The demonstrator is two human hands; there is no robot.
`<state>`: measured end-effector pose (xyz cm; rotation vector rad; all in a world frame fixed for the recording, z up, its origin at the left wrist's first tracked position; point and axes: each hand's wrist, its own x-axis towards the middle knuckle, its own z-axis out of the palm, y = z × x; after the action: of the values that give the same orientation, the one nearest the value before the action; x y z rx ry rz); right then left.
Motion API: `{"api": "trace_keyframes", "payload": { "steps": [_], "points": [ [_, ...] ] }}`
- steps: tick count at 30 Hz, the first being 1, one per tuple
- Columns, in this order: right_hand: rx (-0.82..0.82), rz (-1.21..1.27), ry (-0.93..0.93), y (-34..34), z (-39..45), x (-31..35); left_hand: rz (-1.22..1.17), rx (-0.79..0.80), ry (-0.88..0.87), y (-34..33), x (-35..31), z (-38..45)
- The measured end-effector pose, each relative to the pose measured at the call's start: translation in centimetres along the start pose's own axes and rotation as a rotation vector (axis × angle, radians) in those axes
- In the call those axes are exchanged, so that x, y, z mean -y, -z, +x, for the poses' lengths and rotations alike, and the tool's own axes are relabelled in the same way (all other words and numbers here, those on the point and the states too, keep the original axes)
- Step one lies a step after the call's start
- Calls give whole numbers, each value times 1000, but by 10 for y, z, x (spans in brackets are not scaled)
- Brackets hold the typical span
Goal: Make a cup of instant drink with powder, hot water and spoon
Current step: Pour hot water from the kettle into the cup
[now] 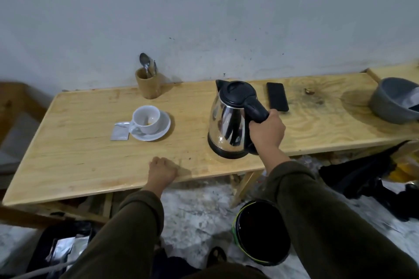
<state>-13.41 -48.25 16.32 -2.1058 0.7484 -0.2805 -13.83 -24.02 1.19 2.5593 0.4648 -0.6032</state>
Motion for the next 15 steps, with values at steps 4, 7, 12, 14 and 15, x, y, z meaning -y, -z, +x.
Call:
{"api": "trace_keyframes", "payload": {
  "steps": [4, 7, 12, 14, 15],
  "points": [
    [-6, -10, -20, 0, 2, 5, -141, -1, 74, 14, 7, 1],
    [-36, -5, -19, -1, 2, 9, -201, 52, 134, 30, 9, 5],
    [-64, -69, 35, -4, 4, 21, -616, 32, 285, 44, 14, 17],
    [-70, -97, 55, -7, 5, 26, -806, 35, 335, 49, 17, 22],
    [-71, -102, 65, -8, 5, 29, -881, 38, 355, 52, 19, 26]
  ]
}}
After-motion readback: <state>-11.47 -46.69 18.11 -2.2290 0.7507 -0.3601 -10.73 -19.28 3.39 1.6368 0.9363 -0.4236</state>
